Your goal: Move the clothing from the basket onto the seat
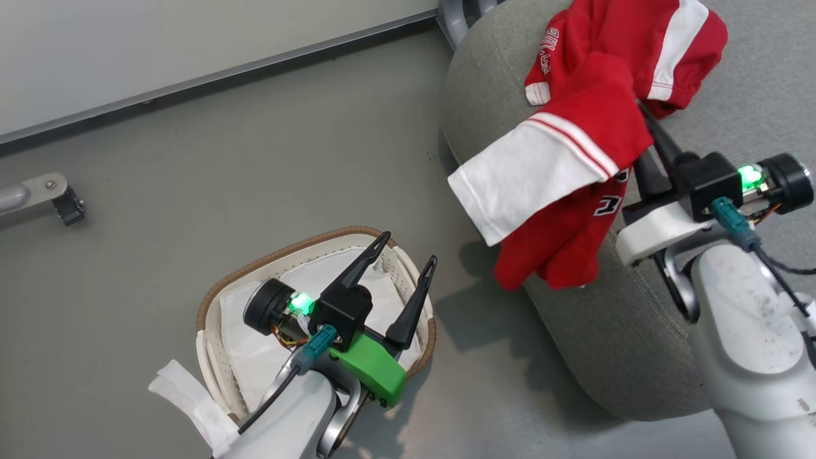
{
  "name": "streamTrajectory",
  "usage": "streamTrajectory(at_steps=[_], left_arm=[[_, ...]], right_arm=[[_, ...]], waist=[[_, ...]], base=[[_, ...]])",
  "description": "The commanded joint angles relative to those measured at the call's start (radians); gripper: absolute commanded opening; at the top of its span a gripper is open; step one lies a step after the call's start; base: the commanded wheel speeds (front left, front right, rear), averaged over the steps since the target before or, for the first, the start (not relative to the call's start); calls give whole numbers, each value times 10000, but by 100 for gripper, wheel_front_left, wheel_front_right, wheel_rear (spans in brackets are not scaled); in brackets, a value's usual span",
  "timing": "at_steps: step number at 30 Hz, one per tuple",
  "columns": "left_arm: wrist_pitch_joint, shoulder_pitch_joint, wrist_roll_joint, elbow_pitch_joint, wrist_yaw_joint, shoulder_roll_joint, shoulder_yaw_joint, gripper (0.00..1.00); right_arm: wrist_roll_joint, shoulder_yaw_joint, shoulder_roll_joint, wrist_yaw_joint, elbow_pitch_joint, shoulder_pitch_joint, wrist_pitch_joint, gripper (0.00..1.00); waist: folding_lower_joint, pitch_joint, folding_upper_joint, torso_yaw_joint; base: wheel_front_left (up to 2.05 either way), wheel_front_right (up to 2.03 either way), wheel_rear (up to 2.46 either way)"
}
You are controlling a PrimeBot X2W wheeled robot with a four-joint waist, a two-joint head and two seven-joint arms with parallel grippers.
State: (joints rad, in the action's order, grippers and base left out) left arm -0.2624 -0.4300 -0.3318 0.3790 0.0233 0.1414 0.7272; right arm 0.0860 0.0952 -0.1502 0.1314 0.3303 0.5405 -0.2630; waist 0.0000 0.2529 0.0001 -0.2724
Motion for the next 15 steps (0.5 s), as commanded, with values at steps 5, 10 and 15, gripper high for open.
streamTrajectory(at_steps=[5, 10, 15], left_arm=[[-35, 140, 110, -192, 72, -99, -35, 100], [-23, 149, 195, -402, 112, -139, -45, 100], [-23, 12, 336, -507, 145, -45, -23, 100]], right_arm=[[-344, 54, -787, -14, 247, 1256, -25, 0], [-579, 44, -2169, -14, 581, 3152, 98, 0], [-490, -448, -3351, -14, 706, 4648, 494, 0]], waist=[[0, 67, -1, 609], [0, 414, -1, 1116], [0, 890, -1, 1505]], base=[[0, 0, 0], [0, 0, 0], [0, 0, 0]])
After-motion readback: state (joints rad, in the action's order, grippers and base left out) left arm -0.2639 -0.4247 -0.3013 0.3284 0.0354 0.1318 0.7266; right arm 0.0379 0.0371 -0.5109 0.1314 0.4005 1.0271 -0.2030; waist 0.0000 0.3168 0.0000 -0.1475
